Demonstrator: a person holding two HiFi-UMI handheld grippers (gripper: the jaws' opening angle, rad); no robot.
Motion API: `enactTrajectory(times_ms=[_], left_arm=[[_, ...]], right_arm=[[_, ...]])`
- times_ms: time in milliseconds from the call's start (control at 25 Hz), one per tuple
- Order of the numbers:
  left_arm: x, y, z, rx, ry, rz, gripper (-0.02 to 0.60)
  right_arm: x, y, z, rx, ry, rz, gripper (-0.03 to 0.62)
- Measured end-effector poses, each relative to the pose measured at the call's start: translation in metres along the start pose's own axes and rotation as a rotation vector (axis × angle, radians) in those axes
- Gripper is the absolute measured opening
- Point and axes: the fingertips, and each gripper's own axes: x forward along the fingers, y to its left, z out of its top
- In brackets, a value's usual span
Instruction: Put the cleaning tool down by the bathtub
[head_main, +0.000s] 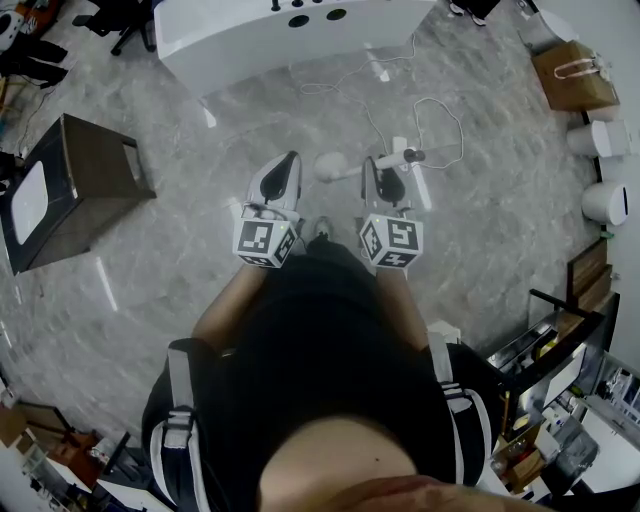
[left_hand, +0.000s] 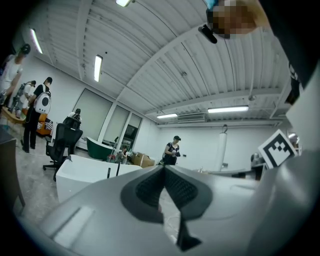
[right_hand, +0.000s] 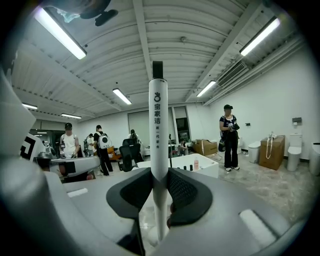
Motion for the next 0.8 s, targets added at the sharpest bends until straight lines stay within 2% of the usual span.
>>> enactTrajectory(times_ms=[400, 800], left_arm=[[0.037, -0.023, -0.004, -0.001, -0.009, 0.011, 0.011], [0.073, -0.039, -0.007, 0.019, -0.018, 0.062, 0.011]], right_arm=[[0.014, -0.044, 0.002, 0.015, -0.005, 0.013, 0.092], [0.032, -0.088, 0.014, 0.025, -0.018, 0.068, 0.092]])
